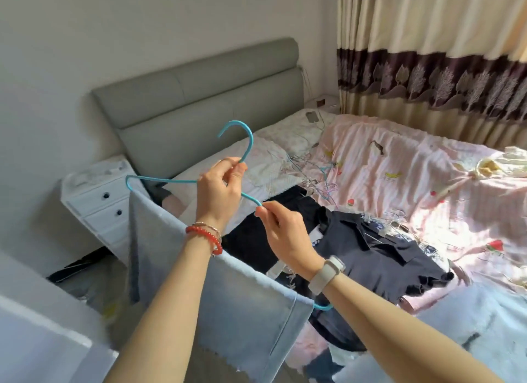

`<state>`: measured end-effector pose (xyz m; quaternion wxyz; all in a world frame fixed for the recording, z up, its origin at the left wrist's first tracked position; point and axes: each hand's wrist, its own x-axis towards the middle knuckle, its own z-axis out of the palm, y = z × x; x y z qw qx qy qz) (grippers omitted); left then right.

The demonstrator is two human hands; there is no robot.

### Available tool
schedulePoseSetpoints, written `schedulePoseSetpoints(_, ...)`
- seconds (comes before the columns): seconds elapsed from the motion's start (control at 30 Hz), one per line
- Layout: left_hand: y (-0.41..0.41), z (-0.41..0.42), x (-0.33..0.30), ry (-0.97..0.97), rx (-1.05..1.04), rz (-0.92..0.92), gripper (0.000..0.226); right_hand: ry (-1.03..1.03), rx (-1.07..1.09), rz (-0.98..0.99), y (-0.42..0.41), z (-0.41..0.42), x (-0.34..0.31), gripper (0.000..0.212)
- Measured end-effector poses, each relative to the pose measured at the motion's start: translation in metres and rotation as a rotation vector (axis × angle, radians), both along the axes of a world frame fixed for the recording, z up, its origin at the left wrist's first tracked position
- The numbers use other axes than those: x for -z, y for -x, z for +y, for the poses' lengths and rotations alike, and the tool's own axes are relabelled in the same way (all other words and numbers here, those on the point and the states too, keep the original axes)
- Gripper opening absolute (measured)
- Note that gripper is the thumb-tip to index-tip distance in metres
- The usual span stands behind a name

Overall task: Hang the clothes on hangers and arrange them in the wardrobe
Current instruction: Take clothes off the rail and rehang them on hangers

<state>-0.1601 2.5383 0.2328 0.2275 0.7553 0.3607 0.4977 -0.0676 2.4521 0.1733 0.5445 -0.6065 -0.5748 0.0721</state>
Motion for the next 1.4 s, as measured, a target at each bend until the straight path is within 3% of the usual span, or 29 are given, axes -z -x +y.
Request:
schedulePoseSetpoints(0.33,-0.172,0.161,-0.015,-0.233,0.008,0.086,0.021,-0.025,0.059,0.211,-0.156,0.164,-0.001,0.022)
schedulePoseSetpoints(0.47,-0.248,0.213,0.026,-0.228,-0.005,0.291,0.026,0.041,0.151,0.185,-0.235,0.218,0.041,0.024)
schedulePoseSetpoints(0.6,-0.286,0.247,0.108,-0.008,0.051,0.639,0.044,0.27,0.275,0.139,-0.302,0.264,0.114,0.026)
schedulePoseSetpoints(0.77,-0.276,0.255,0.23,0.42,0.097,1.013,0.05,0.742,0.338,0.152,-0.378,0.305,0.206,0.032)
schedulePoseSetpoints(0.87,-0.26,0.251,0.288,0.599,0.115,1.139,0.052,0.824,0.265,0.189,-0.404,0.311,0.239,0.047)
schedulePoseSetpoints(1.03,-0.238,0.238,0.349,0.785,0.137,1.324,0.055,1.061,0.238,0.052,-0.435,0.312,0.278,0.056)
schedulePoseSetpoints(1.23,-0.222,0.236,0.351,0.671,0.027,1.339,0.055,1.104,0.227,-0.052,-0.414,0.3,0.29,0.056)
schedulePoseSetpoints(1.4,-0.193,0.241,0.308,0.465,-0.144,1.217,0.051,0.909,0.153,-0.157,-0.355,0.296,0.257,0.051)
